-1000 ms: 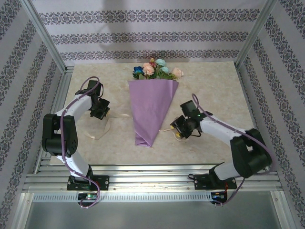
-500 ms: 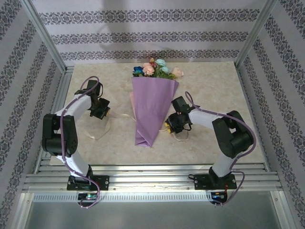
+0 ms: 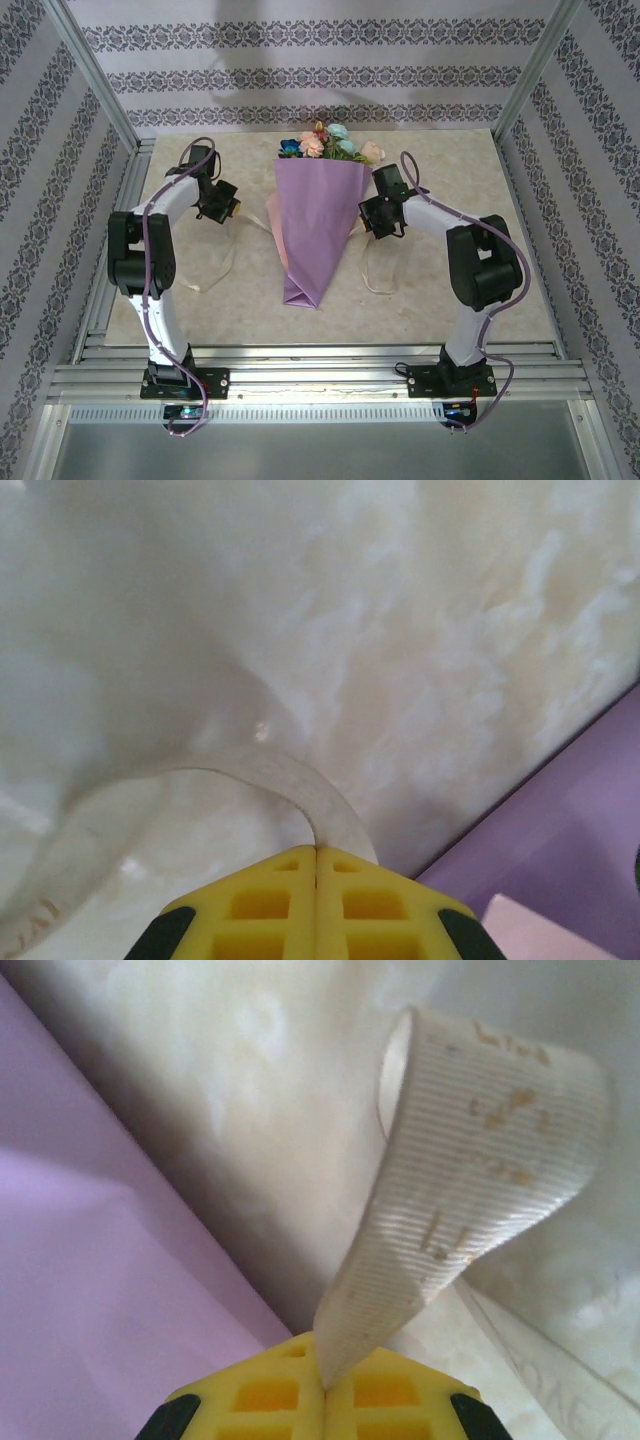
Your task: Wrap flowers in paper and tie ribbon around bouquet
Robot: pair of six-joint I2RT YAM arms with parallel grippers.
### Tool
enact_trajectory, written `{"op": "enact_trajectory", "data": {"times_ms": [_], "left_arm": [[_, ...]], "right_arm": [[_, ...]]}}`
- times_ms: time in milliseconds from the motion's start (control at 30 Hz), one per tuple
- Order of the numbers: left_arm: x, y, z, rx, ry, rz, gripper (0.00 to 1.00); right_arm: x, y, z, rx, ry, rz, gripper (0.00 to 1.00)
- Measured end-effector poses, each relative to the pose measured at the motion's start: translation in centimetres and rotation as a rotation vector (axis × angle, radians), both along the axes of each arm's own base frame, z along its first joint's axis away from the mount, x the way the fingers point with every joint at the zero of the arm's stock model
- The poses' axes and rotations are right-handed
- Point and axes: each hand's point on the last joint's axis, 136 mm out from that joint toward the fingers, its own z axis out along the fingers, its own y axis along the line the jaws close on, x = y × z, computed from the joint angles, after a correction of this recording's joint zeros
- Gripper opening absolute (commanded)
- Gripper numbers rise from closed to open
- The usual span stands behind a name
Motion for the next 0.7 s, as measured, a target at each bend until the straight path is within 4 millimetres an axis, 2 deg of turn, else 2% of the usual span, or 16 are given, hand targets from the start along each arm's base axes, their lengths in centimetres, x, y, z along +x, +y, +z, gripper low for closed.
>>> {"op": "enact_trajectory", "data": {"times_ms": [100, 200, 233, 267, 333, 400, 533, 633, 700], "left_arm": [[1.2, 0.0, 0.6, 0.002, -0.025, -0.006, 0.00], [1.3, 0.0, 0.7, 0.003, -0.027, -0.009, 0.00], [1.2, 0.0, 0.6, 0.004, -0.022, -0.010, 0.06], [1.0, 0.0, 0.5, 0.007, -0.015, -0.016, 0.17], [0.4, 0.0, 0.4, 0.015, 0.001, -0.031, 0.36], [-0.6, 0.3, 0.2, 0.037, 0.029, -0.039, 0.46], [-3.9, 1.3, 1.4, 0.103, 0.070, -0.069, 0.52], [-6.3, 2.1, 3.5, 0.163, 0.073, -0.131, 0.53], [-7.4, 2.7, 4.3, 0.207, 0.069, -0.196, 0.53]], "right_arm": [[0.5, -0.4, -0.3, -0.011, 0.007, 0.004, 0.00], [0.5, -0.6, -0.5, -0.018, 0.014, 0.011, 0.00], [0.4, -0.6, -0.6, -0.020, 0.018, 0.012, 0.05], [0.3, -0.6, -0.6, -0.021, 0.019, 0.015, 0.17], [0.1, -0.7, -0.7, -0.025, 0.024, 0.025, 0.34], [-0.1, -0.7, -0.8, -0.037, 0.027, 0.048, 0.44], [-1.6, -1.7, -0.1, -0.101, 0.023, 0.120, 0.53], [-2.8, -2.9, 2.1, -0.166, -0.023, 0.197, 0.54], [-3.5, -3.7, 3.6, -0.205, -0.065, 0.259, 0.48]]}}
